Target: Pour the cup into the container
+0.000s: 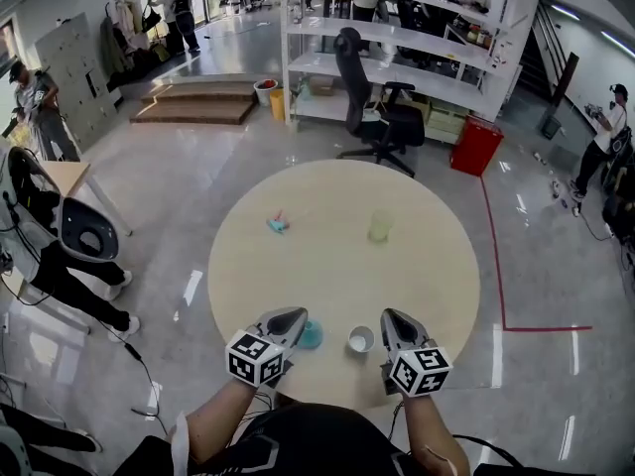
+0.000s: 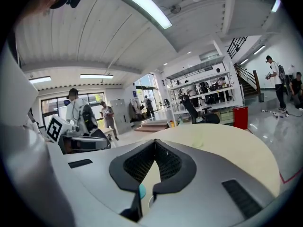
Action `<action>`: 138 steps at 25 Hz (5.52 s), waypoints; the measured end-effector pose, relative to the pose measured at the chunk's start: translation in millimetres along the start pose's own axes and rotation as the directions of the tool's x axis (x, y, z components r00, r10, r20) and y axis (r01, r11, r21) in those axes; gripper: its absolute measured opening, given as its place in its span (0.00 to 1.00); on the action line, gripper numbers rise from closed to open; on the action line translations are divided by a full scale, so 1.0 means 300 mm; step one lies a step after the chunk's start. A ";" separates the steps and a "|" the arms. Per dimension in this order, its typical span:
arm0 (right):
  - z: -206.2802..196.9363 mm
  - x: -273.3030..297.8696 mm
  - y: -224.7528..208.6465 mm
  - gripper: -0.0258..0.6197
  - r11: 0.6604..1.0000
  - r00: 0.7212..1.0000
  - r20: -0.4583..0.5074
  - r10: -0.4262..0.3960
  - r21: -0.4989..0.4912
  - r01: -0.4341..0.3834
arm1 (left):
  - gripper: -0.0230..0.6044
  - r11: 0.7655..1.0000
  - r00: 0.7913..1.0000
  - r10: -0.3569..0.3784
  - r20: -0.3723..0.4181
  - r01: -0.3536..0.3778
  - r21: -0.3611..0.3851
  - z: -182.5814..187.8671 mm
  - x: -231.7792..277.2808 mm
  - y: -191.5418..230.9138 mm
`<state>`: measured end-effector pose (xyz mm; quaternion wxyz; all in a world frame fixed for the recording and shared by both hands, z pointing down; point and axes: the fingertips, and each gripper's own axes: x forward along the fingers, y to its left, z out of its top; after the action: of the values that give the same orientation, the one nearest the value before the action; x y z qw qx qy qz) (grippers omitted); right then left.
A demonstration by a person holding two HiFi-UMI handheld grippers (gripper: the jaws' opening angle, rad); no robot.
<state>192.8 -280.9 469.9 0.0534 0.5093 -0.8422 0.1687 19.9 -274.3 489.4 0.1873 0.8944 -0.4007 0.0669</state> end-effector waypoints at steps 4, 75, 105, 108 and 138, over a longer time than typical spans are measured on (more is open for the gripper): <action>-0.034 -0.035 0.006 0.05 0.999 0.999 -0.023 0.031 -0.037 -0.032 | 0.04 1.000 0.999 -0.024 0.021 0.024 0.004 -0.006 -0.035 -0.082; -0.657 -1.755 1.239 0.05 0.994 0.996 0.087 0.025 -0.105 -0.016 | 0.04 0.998 0.993 -0.059 0.104 0.056 0.029 -0.761 -1.786 -1.256; -1.010 -2.824 1.831 0.05 0.995 0.993 0.116 -0.031 -0.089 0.041 | 0.04 0.994 0.977 -0.107 0.184 0.108 0.006 -1.045 -2.645 -1.907; -1.093 -2.933 1.832 0.05 0.997 0.995 0.097 -0.028 -0.070 0.035 | 0.04 0.995 0.983 -0.094 0.159 0.096 -0.003 -1.127 -2.697 -2.011; -1.264 -3.208 2.445 0.05 0.989 0.991 0.104 -0.088 -0.108 0.099 | 0.04 0.981 0.969 -0.191 0.155 0.193 0.003 -1.370 -3.323 -2.098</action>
<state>-23.0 967.0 404.8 0.0484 0.5521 -0.8272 0.0928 -168.5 958.1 421.8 0.1666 0.9303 -0.3259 -0.0232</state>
